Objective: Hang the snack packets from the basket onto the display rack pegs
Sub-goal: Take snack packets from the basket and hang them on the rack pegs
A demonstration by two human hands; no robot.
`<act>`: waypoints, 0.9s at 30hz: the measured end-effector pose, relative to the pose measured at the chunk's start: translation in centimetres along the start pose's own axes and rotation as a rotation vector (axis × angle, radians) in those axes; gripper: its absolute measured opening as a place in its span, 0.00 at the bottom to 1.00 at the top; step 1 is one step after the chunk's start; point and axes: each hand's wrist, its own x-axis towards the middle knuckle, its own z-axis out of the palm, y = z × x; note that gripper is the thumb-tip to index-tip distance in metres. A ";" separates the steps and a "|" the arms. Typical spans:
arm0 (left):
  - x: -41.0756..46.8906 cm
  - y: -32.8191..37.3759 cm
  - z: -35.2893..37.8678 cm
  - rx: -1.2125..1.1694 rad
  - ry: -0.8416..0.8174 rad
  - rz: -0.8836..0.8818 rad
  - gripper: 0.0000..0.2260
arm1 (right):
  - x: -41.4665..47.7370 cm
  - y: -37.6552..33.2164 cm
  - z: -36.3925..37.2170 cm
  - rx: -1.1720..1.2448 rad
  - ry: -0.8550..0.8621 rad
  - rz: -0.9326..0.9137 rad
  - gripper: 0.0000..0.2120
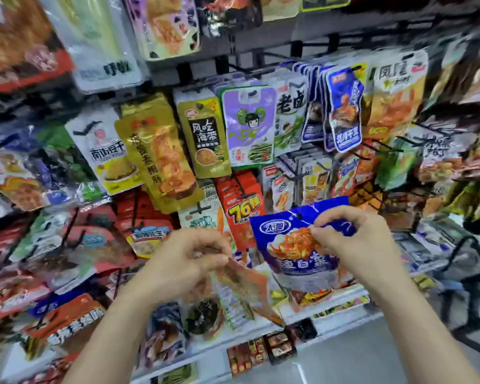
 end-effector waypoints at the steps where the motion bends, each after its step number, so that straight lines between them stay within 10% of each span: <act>1: 0.5 0.4 0.6 0.043 0.021 0.012 0.09 | 0.4 0.6 -0.8 -0.069 -0.024 -0.058 0.10; 6: 3.0 0.6 5.1 0.008 0.159 0.031 0.12 | 1.5 4.4 -4.2 -0.380 0.048 -0.266 0.12; 20: 6.6 -1.7 14.3 -0.276 -0.227 -0.120 0.10 | 1.4 14.8 -5.8 0.296 -0.015 0.341 0.13; 27: 7.9 -1.4 17.2 -0.456 -0.052 -0.257 0.08 | 0.5 15.6 -5.4 0.429 -0.184 0.379 0.24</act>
